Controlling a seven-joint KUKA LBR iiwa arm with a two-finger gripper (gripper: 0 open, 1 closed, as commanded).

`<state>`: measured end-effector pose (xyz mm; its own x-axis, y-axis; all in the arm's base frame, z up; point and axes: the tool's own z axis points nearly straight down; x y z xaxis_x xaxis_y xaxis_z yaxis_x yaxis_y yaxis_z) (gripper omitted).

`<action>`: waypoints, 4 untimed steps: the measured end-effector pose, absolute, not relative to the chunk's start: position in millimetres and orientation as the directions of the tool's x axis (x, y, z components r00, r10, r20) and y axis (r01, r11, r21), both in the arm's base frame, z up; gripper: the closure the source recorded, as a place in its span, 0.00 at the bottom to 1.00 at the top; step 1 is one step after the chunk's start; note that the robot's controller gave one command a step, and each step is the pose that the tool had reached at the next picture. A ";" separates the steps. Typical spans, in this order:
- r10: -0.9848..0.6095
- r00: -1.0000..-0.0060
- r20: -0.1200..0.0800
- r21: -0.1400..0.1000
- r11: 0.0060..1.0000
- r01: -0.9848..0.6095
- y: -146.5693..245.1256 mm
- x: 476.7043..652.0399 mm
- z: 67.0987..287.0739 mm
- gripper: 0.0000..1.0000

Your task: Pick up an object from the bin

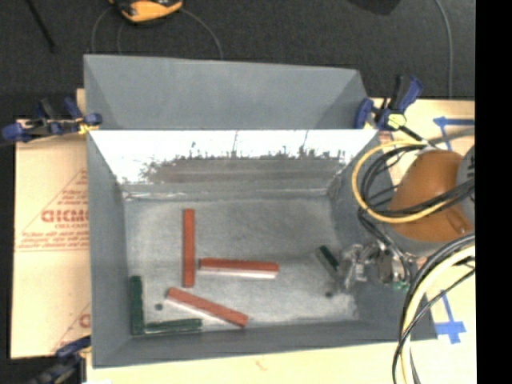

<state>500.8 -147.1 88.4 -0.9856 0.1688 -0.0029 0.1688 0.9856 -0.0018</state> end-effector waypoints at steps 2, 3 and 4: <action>0.165 -0.986 -0.003 -0.002 0.986 0.165 -147.0 500.9 88.5 1.00; 0.163 -0.987 -0.003 -0.002 0.987 0.163 -147.1 500.9 88.4 0.00; 0.163 -0.987 -0.003 -0.002 0.987 0.163 -147.1 500.9 88.4 0.00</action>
Offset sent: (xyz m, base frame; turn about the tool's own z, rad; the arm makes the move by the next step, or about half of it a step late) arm 0.0000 0.0000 0.0000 0.0000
